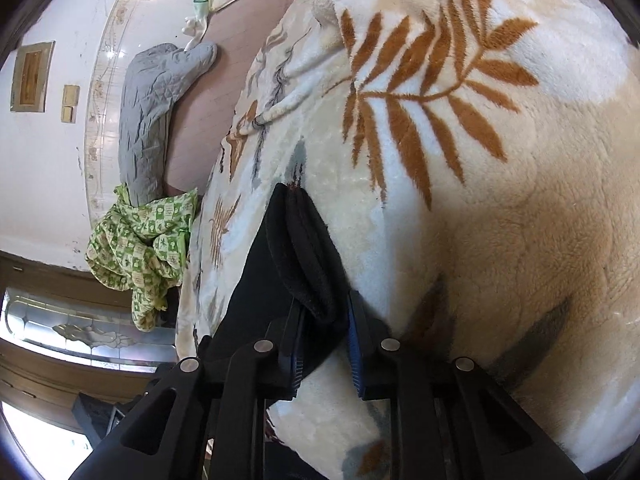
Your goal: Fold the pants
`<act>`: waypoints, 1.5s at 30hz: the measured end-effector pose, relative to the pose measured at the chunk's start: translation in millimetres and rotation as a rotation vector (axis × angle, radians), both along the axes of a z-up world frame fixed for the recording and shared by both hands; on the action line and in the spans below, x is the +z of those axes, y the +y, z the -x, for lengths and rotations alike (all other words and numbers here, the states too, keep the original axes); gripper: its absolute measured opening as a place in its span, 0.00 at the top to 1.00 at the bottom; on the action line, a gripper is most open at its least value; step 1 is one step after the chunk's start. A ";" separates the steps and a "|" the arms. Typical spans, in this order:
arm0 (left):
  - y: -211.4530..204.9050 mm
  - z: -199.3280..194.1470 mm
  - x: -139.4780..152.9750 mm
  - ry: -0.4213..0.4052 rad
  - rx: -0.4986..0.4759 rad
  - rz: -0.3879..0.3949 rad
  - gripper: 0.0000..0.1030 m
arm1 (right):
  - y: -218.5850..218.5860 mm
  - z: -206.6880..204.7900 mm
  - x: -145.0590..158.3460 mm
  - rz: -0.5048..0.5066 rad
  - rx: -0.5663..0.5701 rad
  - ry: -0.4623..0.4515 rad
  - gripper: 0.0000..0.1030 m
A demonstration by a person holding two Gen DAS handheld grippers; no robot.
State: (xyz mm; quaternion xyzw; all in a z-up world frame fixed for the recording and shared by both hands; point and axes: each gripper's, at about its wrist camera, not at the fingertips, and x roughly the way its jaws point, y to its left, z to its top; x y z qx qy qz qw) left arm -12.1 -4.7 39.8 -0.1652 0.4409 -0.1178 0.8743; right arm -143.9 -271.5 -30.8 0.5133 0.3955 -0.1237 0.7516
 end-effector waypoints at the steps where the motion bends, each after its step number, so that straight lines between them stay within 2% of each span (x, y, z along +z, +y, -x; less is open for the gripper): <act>1: -8.5 -0.2 0.8 0.002 -0.015 -0.048 0.38 | -0.5 0.5 -0.7 -0.005 -0.001 -0.001 0.84; 6: -24.0 2.8 5.9 0.007 -0.043 -0.122 0.39 | 0.1 -1.7 0.2 0.011 0.027 0.008 0.84; 16: -15.9 3.3 5.4 0.023 -0.043 -0.093 0.40 | 4.8 -3.4 4.8 0.070 0.052 0.017 0.85; 21: -14.8 2.5 5.2 0.027 -0.042 -0.083 0.40 | -0.8 1.5 -0.9 0.008 0.011 -0.012 0.84; 31: -14.3 1.1 3.5 0.034 -0.040 -0.071 0.40 | -2.7 2.9 -3.0 -0.022 -0.008 -0.026 0.84; 33: -12.8 0.3 2.8 0.038 -0.041 -0.054 0.40 | -1.4 2.5 -1.9 -0.015 -0.003 -0.025 0.85; 36: -1.4 -0.4 1.1 0.038 -0.029 0.018 0.41 | 0.2 2.1 -0.3 0.007 0.009 -0.017 0.90; 43: 45.8 5.9 -6.0 0.014 0.071 0.199 0.41 | 4.4 -2.9 13.9 0.100 0.053 -0.019 0.92; 45: 67.6 8.8 -7.8 0.001 0.127 0.184 0.41 | 0.4 0.0 15.7 0.107 0.037 -0.019 0.93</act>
